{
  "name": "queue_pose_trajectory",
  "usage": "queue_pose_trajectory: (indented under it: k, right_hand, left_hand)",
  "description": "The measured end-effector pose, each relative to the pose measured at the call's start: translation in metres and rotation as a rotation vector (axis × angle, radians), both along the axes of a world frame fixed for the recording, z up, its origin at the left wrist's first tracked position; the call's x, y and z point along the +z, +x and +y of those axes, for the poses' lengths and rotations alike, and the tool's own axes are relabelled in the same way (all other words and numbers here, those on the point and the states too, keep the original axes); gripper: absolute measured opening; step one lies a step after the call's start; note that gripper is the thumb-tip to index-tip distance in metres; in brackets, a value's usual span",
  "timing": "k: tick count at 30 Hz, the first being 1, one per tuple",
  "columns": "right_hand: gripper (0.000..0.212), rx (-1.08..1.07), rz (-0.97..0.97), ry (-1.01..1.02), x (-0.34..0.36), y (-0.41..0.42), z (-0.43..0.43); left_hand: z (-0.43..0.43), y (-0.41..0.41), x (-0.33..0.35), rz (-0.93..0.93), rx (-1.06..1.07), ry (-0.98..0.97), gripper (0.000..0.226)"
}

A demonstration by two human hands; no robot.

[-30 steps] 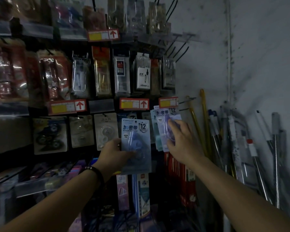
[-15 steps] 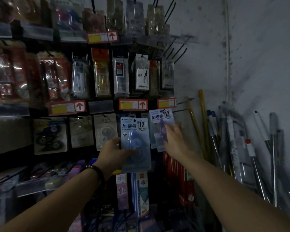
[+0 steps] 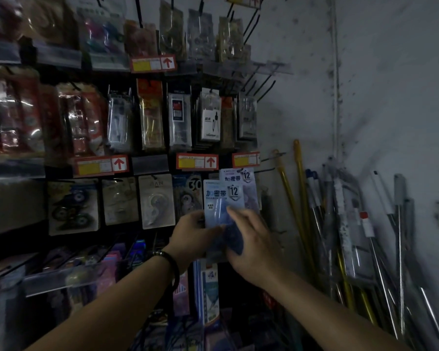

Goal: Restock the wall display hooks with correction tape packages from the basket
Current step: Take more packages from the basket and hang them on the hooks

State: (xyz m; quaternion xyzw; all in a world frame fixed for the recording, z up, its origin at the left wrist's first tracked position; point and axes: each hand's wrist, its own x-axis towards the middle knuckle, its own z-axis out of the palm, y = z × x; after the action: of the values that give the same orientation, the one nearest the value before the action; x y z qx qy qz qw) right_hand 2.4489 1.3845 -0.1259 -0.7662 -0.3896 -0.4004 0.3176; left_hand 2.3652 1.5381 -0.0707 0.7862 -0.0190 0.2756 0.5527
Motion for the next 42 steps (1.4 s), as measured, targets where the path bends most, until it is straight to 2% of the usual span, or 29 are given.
queue_pose_trajectory:
  k: [3,6,9,15,20,25,35,39,42]
  right_hand:
    - [0.081,0.001,0.047,0.056,0.003,0.011,-0.004]
    - [0.082,-0.072,0.111,0.091,0.009,0.025,-0.010]
    - [0.081,-0.147,0.142,0.100,0.019,0.037,-0.016]
    - [0.078,-0.169,0.100,0.066,0.033,0.058,-0.018]
    - [0.079,-0.199,0.098,-0.010,0.042,0.069,-0.017]
    - [0.076,-0.228,0.053,-0.040,0.042,0.074,-0.018]
    - [0.081,-0.316,0.178,-0.124,0.048,0.081,0.003]
    - [0.082,-0.344,0.270,-0.114,0.047,0.081,0.019]
    - [0.078,-0.319,0.277,-0.026,0.035,0.062,0.022]
  left_hand:
    - [-0.003,-0.001,0.002,0.049,0.031,0.057,0.011]
    - [0.005,-0.003,0.002,0.021,0.173,0.338,0.025]
    - [0.016,-0.009,-0.001,-0.002,0.263,0.642,0.029]
    - [0.020,-0.022,0.000,0.022,0.326,0.891,0.029]
    - [0.027,-0.023,-0.001,0.058,0.371,0.991,0.028]
    - [0.030,-0.021,-0.004,0.055,0.381,1.003,0.032]
    - [0.033,-0.029,-0.012,0.030,0.378,1.051,0.017]
    - [0.036,-0.049,-0.021,-0.037,0.379,1.103,0.017]
    - [0.043,-0.072,-0.036,-0.042,0.366,1.083,0.017]
